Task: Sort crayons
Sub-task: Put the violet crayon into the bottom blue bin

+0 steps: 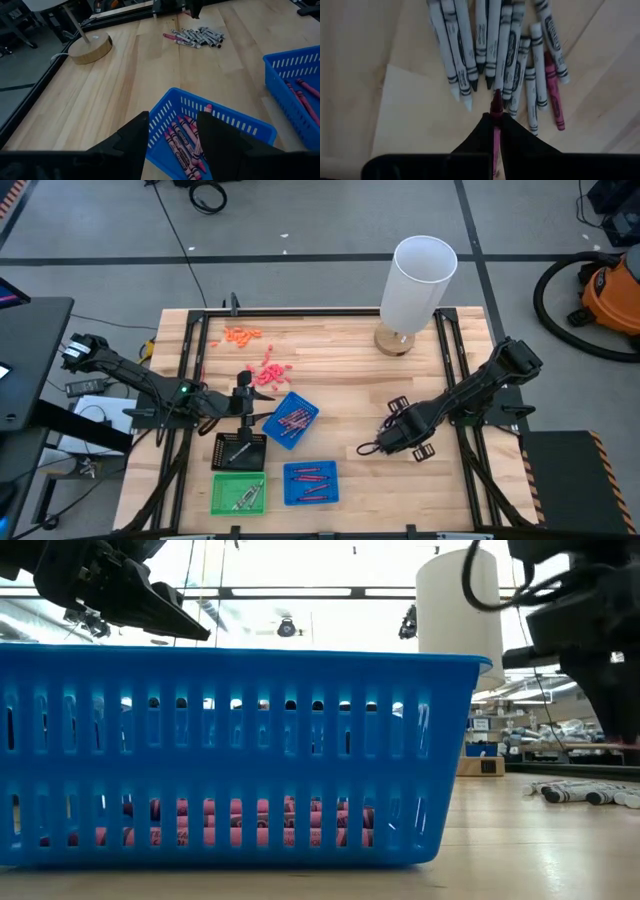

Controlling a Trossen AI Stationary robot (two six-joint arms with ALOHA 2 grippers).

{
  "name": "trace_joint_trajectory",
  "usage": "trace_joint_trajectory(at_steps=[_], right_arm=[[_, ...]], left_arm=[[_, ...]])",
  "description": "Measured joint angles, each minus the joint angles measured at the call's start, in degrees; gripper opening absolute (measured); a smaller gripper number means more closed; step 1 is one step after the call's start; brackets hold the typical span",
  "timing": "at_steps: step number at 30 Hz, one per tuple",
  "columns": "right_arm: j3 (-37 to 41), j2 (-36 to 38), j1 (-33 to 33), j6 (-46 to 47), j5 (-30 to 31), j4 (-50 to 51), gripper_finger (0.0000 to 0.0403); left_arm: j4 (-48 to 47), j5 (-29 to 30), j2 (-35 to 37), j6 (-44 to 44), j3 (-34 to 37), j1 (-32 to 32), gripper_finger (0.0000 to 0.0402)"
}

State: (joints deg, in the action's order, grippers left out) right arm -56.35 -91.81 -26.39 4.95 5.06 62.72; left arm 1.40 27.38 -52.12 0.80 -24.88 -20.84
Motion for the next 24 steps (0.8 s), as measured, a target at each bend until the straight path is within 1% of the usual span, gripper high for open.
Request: trace_joint_trajectory(at_steps=[5,8,12,14,20,24], right_arm=[[-3.76,0.0,0.0,0.01,1.15,-0.75,0.0016],[-6.23,0.0,0.51,-1.96,1.33,-5.58,0.0016],[-8.81,0.02,1.94,-4.49,1.35,-13.0,0.003],[-9.89,0.02,2.6,-5.1,1.48,-15.07,0.0031],[-11.05,0.07,3.28,-4.98,1.35,-19.52,0.0029],[-11.05,0.07,2.92,-5.03,0.99,-24.1,0.0029]], left_arm=[[-0.06,0.0,0.0,-0.24,0.0,0.0,0.0176],[-0.03,0.0,0.0,-0.21,0.0,0.0,0.0176],[-0.02,0.0,0.0,-0.17,0.0,0.02,0.0176],[-0.1,0.0,0.02,-0.17,0.0,0.04,0.0176],[-3.7,0.0,0.04,-0.73,0.0,0.0,0.0176],[-3.93,0.0,0.04,-1.53,0.0,0.0,0.0176]])
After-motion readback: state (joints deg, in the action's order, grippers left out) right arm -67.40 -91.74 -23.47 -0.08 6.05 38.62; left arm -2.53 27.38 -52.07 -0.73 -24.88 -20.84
